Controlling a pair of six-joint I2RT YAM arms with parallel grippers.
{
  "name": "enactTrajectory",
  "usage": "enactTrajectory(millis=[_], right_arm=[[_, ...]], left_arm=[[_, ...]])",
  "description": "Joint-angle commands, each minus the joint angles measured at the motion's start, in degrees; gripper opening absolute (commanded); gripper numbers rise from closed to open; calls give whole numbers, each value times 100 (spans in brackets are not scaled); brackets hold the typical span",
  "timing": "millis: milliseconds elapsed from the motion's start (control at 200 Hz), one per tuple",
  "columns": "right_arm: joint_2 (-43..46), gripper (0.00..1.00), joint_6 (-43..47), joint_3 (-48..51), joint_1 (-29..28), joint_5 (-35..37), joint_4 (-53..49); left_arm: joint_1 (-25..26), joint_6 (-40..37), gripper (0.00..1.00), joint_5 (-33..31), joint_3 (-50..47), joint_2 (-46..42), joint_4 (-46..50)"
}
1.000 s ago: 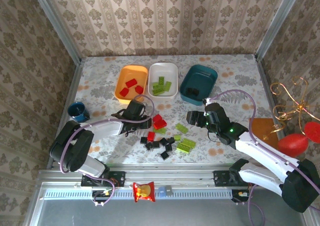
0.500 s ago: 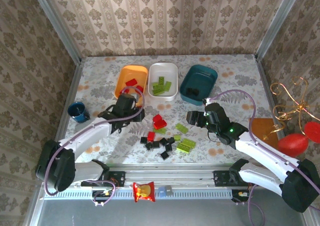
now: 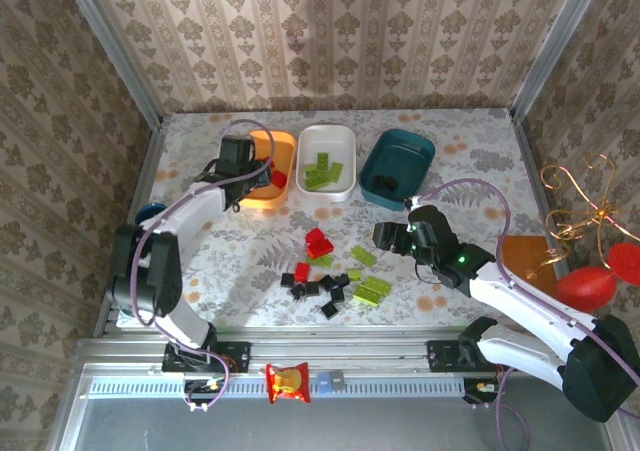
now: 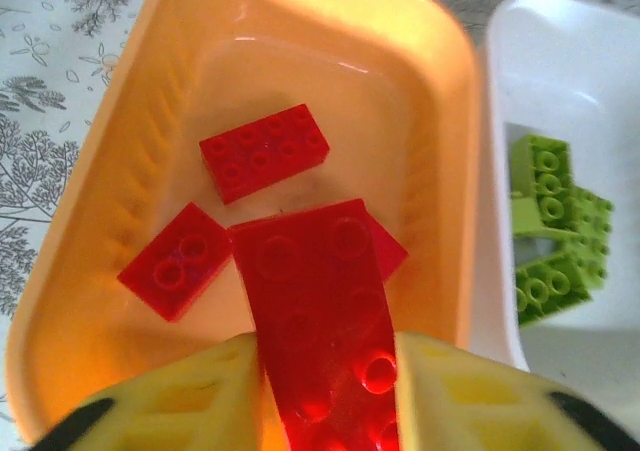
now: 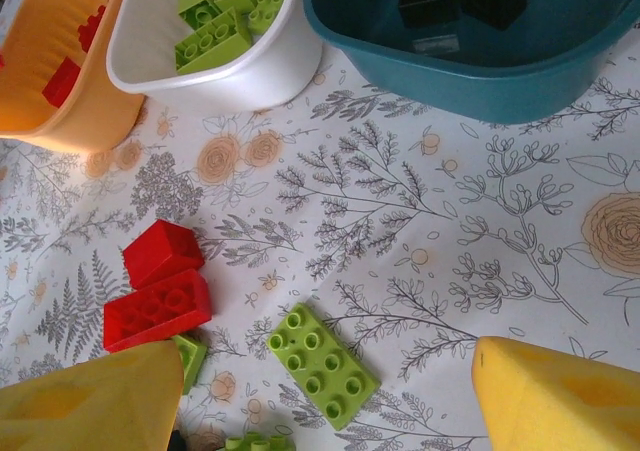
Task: Sort the legos into containers by color
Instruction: Place the lego in the container, then move the lego to the bottom-center of the table.
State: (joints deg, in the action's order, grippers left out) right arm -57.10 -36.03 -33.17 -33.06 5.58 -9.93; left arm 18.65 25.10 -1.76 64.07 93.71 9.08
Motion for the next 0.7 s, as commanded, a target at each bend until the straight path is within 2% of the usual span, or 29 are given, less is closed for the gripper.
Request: enactTrajectory(millis=[0, 100, 210, 435, 560, 600, 670, 695], right_arm=[[122, 78, -10, -156, 10, 74, -301], [173, 78, -10, -133, 10, 57, -360], [158, 78, -27, -96, 9, -23, -329], [-142, 79, 63, -141, -5, -377, -149], [-490, 79, 140, -198, -47, -613, -80], [-618, 79, 168, -229, -72, -696, -94], [-904, 78, 229, -292, -151, -736, -144], [-1016, 78, 257, -320, -176, -736, -172]], left_arm=[[-62, -33, 51, -37, 407, 214, 109], [-73, 24, 65, 95, 494, 125, 97], [-66, 181, 76, 389, 375, -212, -18], [147, 564, 87, 1060, -615, -1507, -491], [500, 531, 92, 1036, -1359, -2336, -515], [624, 540, 99, 982, -1614, -2591, -496], [716, 581, 100, 916, -2075, -3006, -502], [903, 609, 100, 895, -2229, -3148, -506]])
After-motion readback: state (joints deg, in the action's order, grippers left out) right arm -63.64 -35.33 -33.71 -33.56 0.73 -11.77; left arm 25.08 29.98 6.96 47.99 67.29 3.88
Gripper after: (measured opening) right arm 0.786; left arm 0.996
